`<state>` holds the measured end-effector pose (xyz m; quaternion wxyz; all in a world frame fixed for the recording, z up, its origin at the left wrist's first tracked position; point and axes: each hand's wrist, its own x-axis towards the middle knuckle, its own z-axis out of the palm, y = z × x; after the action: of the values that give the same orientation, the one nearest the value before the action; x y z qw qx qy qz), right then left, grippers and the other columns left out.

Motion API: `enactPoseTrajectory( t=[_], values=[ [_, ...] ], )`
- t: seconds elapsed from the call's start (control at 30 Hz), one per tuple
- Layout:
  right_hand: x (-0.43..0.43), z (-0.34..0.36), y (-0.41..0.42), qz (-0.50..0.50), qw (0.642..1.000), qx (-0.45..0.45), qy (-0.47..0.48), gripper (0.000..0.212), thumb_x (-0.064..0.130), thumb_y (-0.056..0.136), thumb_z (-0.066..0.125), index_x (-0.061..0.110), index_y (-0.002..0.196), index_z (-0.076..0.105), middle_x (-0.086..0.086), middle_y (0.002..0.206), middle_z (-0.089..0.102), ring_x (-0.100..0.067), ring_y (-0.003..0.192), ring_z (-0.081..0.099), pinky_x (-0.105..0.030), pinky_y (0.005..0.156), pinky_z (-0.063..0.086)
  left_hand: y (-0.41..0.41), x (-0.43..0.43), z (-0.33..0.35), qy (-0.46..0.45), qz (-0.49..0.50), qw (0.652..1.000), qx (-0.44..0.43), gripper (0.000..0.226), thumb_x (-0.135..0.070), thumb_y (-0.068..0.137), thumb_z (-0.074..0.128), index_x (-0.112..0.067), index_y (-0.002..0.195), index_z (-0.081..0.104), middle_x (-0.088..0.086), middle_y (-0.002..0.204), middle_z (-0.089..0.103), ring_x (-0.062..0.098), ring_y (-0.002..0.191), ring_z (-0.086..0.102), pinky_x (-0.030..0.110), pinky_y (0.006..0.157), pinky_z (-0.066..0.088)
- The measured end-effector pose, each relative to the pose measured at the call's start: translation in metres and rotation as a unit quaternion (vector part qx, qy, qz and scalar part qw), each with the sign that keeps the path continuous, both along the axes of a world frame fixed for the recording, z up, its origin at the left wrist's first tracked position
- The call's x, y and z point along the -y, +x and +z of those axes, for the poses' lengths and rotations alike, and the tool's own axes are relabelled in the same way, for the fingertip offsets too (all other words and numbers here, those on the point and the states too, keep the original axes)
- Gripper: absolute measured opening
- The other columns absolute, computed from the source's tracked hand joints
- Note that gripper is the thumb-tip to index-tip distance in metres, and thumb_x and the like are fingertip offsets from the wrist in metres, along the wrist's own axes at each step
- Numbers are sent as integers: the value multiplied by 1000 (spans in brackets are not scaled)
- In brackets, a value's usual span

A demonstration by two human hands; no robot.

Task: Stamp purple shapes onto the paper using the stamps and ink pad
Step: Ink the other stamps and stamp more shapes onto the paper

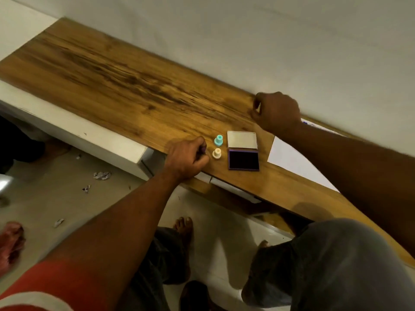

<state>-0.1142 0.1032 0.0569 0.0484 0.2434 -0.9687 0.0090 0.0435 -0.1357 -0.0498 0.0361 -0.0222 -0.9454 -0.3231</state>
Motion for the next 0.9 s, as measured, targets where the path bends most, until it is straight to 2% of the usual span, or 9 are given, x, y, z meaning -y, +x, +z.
enactPoseTrajectory(
  t=[0.07, 0.17, 0.3, 0.43, 0.57, 0.63, 0.7, 0.8, 0.9],
  values=[
    [-1, -5, -31, -54, 997, -7, 47, 37, 49, 99, 55, 16, 112, 64, -14, 97, 69, -37, 88, 67, -38, 72, 52, 0, -1, -2, 18, 15, 1000, -14, 22, -47, 84, 46, -27, 89, 53, -9, 65, 53, 8, 57, 49, 31, 63, 31],
    [8, -18, -61, -77, 991, -10, 107, 44, 46, 103, 50, 8, 124, 55, -18, 104, 67, -40, 94, 67, -39, 70, 47, 0, -4, -1, 36, 33, 998, -40, 27, -44, 85, 45, -19, 87, 56, -4, 64, 53, 16, 56, 49, 28, 57, 27],
    [27, -34, -76, -80, 988, 31, 125, 37, 27, 104, 52, 3, 132, 50, -20, 116, 65, -41, 105, 66, -43, 81, 51, -1, -5, 1, 40, 42, 997, -42, 27, -41, 86, 46, -16, 88, 57, -1, 64, 54, 17, 57, 50, 28, 57, 26],
    [23, -45, -74, -93, 991, 64, 73, 30, 19, 103, 56, 1, 128, 57, -22, 123, 63, -41, 111, 63, -45, 90, 51, -5, -5, 2, 30, 41, 999, -18, 27, -43, 86, 46, -18, 89, 58, -2, 65, 56, 18, 59, 52, 29, 58, 30],
    [14, -30, -44, -105, 983, 139, -59, 33, 34, 96, 71, 9, 118, 68, -15, 114, 70, -34, 104, 66, -38, 81, 50, -12, -5, 12, 30, 20, 999, 7, 24, -45, 92, 45, -25, 93, 58, -4, 71, 60, 15, 64, 56, 32, 61, 40],
    [4, -20, -20, -109, 973, 149, -135, 33, 41, 95, 71, 16, 115, 71, -8, 108, 72, -25, 96, 65, -32, 77, 45, -13, -10, 20, 24, 17, 999, -18, 20, -45, 97, 48, -27, 95, 58, -9, 69, 57, 7, 61, 55, 29, 58, 39],
    [-7, -13, 10, -97, 963, 170, -186, 31, 45, 95, 70, 19, 112, 71, -2, 100, 73, -19, 89, 64, -28, 71, 41, -14, -20, 30, 7, 7, 998, -54, 26, -48, 101, 51, -24, 97, 59, -15, 64, 51, 0, 55, 50, 26, 54, 33],
    [-20, -3, 54, -69, 954, 203, -211, 29, 42, 98, 67, 19, 114, 70, 2, 98, 72, -16, 84, 64, -25, 61, 39, -15, -37, 47, -20, -15, 995, -95, 44, -61, 100, 55, -22, 117, 62, -16, 61, 47, 2, 53, 47, 23, 50, 28],
    [-25, 5, 85, -43, 949, 204, -236, 29, 41, 99, 65, 19, 116, 70, 0, 102, 75, -16, 86, 66, -26, 66, 46, -15, -52, 61, -37, -39, 995, -88, 63, -70, 96, 55, -25, 140, 56, -13, 65, 50, 3, 58, 46, 25, 52, 30]
  ],
)
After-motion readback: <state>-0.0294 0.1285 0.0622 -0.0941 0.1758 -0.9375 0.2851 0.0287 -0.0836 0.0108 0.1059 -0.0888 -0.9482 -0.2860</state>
